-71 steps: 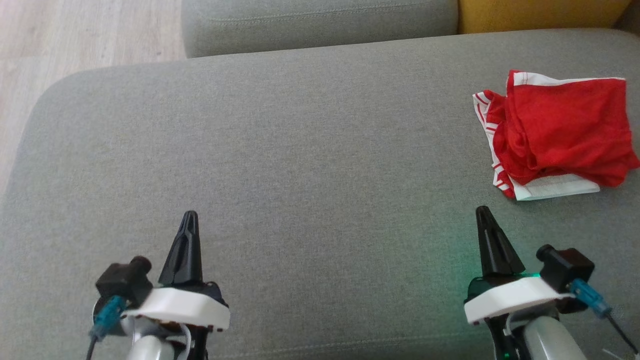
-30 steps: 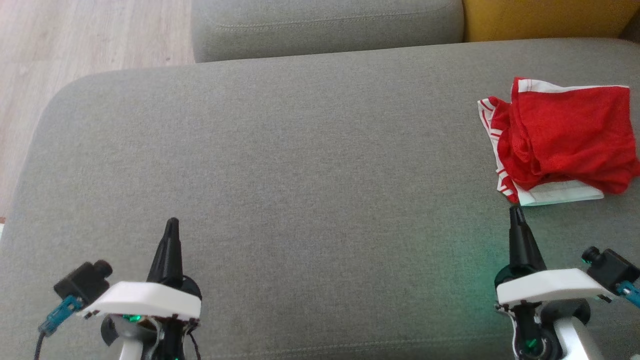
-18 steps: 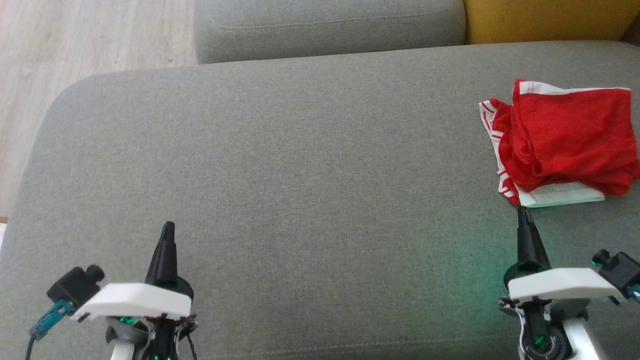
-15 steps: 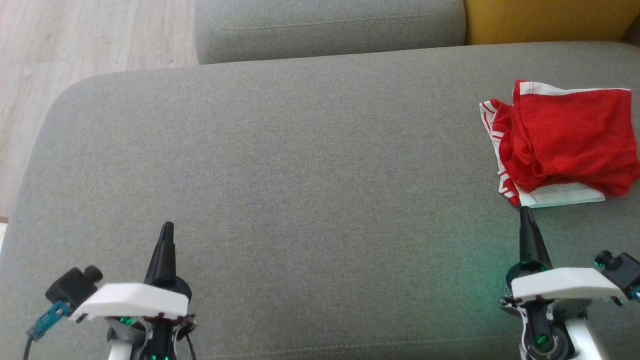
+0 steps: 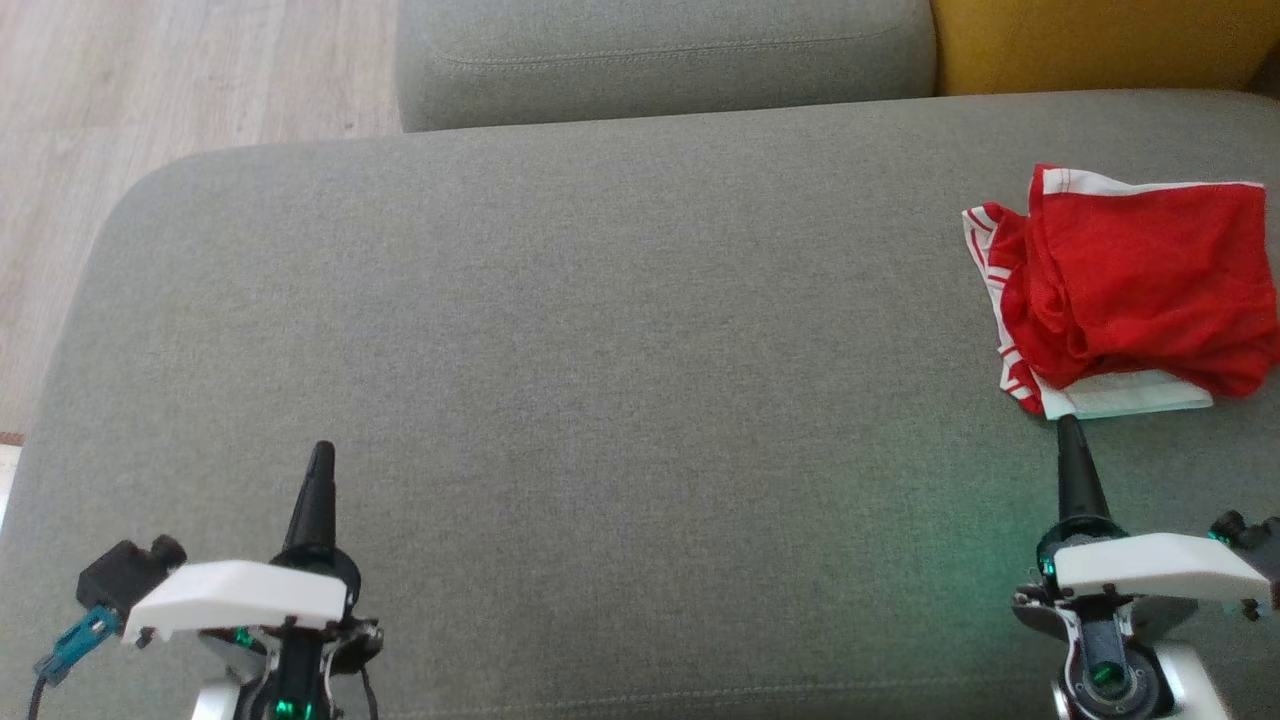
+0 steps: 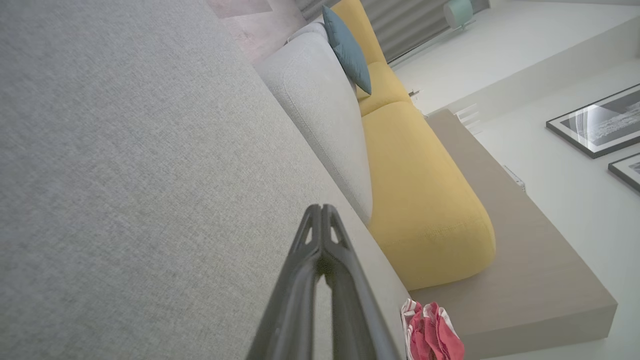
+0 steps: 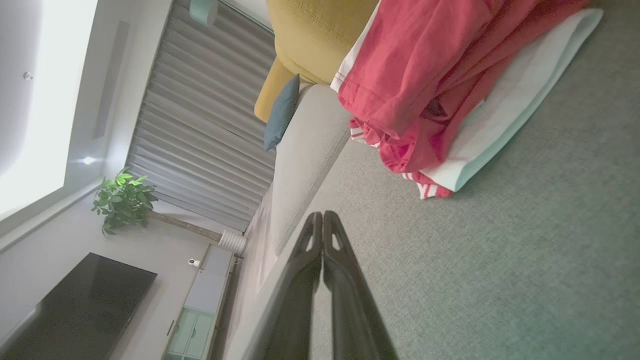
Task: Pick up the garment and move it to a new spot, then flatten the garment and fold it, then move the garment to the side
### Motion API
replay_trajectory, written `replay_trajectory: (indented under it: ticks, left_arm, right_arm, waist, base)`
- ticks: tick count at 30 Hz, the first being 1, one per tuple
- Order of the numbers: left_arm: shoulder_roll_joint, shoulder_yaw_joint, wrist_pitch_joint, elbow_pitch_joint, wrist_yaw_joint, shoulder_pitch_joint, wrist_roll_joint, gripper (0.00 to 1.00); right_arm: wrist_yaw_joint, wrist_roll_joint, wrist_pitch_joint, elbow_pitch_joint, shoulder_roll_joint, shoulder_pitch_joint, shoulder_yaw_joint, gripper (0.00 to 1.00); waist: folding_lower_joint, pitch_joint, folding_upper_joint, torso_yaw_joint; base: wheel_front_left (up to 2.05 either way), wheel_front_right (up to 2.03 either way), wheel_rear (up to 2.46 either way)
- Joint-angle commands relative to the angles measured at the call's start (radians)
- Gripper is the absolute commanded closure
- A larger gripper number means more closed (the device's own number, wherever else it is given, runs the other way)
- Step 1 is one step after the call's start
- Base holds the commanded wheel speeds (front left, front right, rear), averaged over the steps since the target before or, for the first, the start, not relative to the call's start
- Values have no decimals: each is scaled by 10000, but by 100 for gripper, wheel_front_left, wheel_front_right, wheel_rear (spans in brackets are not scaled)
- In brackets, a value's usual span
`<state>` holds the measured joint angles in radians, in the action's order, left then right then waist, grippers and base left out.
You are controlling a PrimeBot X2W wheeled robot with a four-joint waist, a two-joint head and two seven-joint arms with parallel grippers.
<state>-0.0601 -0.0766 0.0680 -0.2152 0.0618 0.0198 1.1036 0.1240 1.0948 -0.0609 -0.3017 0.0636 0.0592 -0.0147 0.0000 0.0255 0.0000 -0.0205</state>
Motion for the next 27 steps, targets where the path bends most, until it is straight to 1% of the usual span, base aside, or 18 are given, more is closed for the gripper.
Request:
replay_trajectory:
  ticks: [1, 27]
  left_arm:
    - [-177, 354, -86, 285, 98, 552, 271, 100]
    - [-193, 1002, -883, -39, 437, 721, 3221, 100]
  right_arm:
    - [42, 284, 80, 395, 162, 442, -35, 100]
    - [57, 3258, 859, 509, 150, 448, 505, 100]
  waist:
    - [0, -6, 0, 6]
    - [0, -131, 0, 121]
  base:
    - [0, 0, 0]
    - [0, 0, 0]
